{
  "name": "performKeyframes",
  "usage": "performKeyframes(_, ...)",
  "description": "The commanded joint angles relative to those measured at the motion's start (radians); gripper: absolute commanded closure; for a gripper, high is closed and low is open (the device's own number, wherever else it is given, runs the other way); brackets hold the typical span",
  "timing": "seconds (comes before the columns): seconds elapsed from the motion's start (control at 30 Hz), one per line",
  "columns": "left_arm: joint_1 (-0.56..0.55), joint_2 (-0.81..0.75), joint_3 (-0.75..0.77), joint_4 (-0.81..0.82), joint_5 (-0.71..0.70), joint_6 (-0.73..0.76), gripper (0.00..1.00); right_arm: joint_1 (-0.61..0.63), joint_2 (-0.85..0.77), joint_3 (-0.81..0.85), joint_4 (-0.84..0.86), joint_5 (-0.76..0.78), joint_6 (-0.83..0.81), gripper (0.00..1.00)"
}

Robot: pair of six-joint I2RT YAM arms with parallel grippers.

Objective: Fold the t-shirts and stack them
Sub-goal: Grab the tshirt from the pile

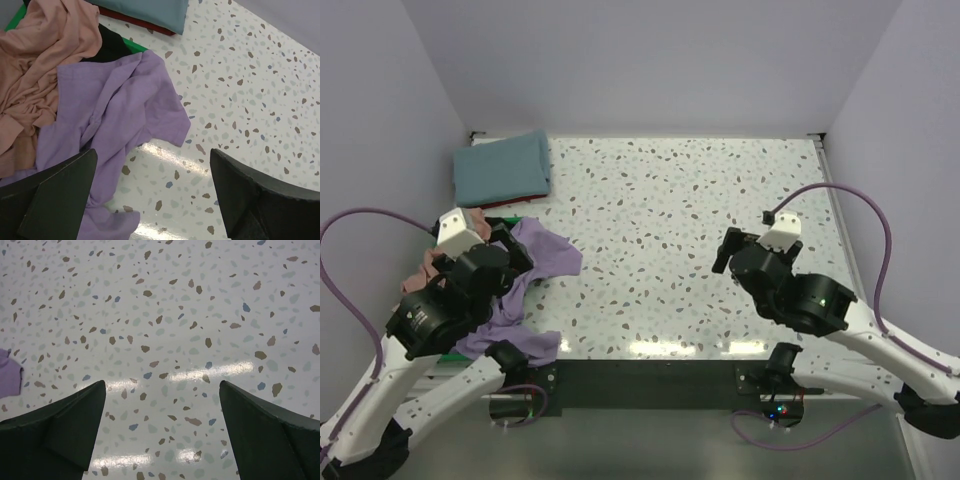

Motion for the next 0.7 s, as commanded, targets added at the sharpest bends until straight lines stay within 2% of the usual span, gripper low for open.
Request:
performKeyframes(0.0, -0.001, 0.054, 0.044, 0.010, -0.053, 0.029, 0.00, 0.001, 0.020, 0.051, -0.021, 0.110, 0.059, 0.01)
performKeyframes(0.27, -0.002, 0.096, -0.016, 0.016, -0.048, 0.075, 0.00, 0.001, 0.063, 0.084, -0.135, 0.197, 0.188, 0.01)
performKeyframes(0.37, -0.001, 0.079, -0.042, 0.048, -0.025, 0.083, 0.00, 0.001, 0.034, 0.059, -0.121, 0.203, 0.159, 0.01)
performKeyframes(0.47, -0.003, 0.054, -0.104, 0.163, 0.021, 0.164, 0.00, 0.001, 0.013, 0.016, -0.121, 0.203, 0.189, 0.01)
performKeyframes(0.5, -0.003, 0.071, -0.120, 0.212, 0.048, 0.196, 0.00, -0.001, 0.011, -0.001, -0.130, 0.197, 0.209, 0.01)
performKeyframes(0.67, 0.017, 0.195, -0.135, 0.228, 0.029, 0.227, 0.00, -0.001, 0.016, -0.021, -0.132, 0.165, 0.289, 0.01)
